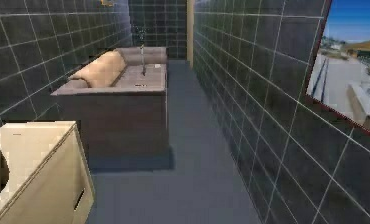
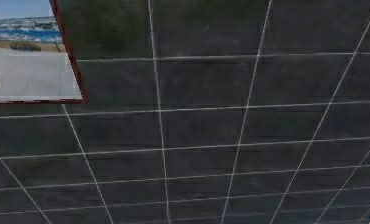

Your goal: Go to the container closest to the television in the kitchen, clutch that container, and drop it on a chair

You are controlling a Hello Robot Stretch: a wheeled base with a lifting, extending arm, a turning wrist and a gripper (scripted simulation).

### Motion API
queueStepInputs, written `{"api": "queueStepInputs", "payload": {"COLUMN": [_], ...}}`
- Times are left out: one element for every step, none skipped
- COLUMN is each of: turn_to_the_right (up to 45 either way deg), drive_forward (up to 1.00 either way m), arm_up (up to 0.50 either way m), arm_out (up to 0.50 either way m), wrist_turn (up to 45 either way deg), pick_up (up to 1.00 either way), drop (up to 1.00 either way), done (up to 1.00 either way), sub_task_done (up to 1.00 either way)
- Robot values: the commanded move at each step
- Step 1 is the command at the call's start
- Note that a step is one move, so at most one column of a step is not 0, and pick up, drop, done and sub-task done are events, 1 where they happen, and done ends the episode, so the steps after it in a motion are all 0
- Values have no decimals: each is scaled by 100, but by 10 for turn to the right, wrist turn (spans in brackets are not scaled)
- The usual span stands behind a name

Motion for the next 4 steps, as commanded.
{"api": "queueStepInputs", "payload": {"turn_to_the_right": [0,0,0,-30], "drive_forward": [100,65,100,0], "arm_up": [0,0,0,0], "arm_out": [0,0,0,0], "wrist_turn": [0,0,0,0], "pick_up": [0,0,0,0], "drop": [0,0,0,0], "done": [0,0,0,0], "sub_task_done": [0,0,0,0]}}
